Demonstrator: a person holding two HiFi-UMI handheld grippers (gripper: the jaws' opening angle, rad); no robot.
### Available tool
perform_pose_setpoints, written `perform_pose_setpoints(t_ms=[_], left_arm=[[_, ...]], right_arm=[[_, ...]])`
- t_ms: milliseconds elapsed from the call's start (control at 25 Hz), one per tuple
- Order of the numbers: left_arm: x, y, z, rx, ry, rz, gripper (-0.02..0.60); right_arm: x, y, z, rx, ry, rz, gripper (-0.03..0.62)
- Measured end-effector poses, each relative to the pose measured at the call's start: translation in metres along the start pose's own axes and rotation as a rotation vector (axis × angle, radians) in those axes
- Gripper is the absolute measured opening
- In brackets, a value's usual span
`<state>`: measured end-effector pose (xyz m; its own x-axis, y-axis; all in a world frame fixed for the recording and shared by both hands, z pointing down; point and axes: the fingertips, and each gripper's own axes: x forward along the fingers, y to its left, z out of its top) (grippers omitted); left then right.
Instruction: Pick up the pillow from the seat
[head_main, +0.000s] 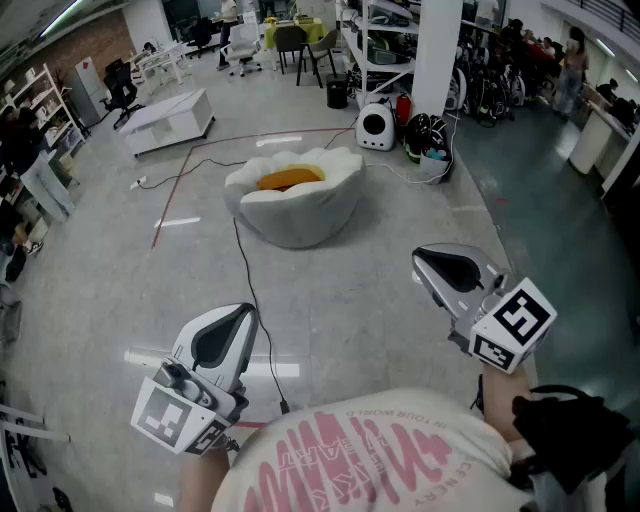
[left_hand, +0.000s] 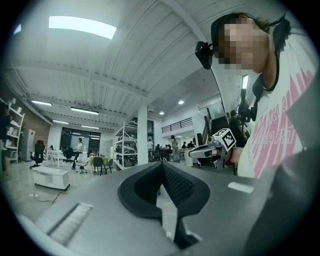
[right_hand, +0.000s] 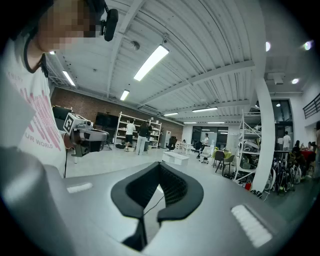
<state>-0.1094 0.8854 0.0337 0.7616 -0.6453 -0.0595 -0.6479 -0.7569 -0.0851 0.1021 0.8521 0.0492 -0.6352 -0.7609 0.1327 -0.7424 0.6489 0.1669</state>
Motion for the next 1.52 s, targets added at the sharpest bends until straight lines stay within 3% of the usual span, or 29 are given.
perform_pose_setpoints(t_ms=[400, 680, 800, 880, 1080, 1240, 1520], left_arm=[[-0.028, 0.022, 0.003, 0.008, -0.017, 0.024, 0.017], [-0.036, 0.046, -0.012, 0.074, -0.02, 0.046, 0.017], [-0.029, 0.061, -0.017, 0.07, -0.021, 0.041, 0.017], [-0.019, 0.074, -0.022, 0.06, -0.02, 0.035, 0.017], [0.024, 0.124, -0.047, -0.051, 0.005, 0.056, 0.017], [0.075, 0.168, -0.043, -0.115, -0.018, 0.064, 0.017], [0.162, 0.236, -0.05, -0.08, -0.013, 0.088, 0.017]], right_arm=[[0.024, 0.022, 0.011, -0.013, -0.027, 0.016, 0.005], [0.051, 0.021, 0.007, 0.069, -0.093, 0.003, 0.009], [0.062, 0.012, 0.007, 0.127, -0.109, 0.004, 0.074], [0.072, 0.0, 0.006, 0.159, -0.12, -0.003, 0.008], [0.122, -0.042, -0.008, 0.18, -0.099, 0.02, 0.006], [0.165, -0.098, -0.005, 0.183, -0.092, 0.025, 0.006], [0.239, -0.187, -0.008, 0.238, -0.109, 0.072, 0.006]])
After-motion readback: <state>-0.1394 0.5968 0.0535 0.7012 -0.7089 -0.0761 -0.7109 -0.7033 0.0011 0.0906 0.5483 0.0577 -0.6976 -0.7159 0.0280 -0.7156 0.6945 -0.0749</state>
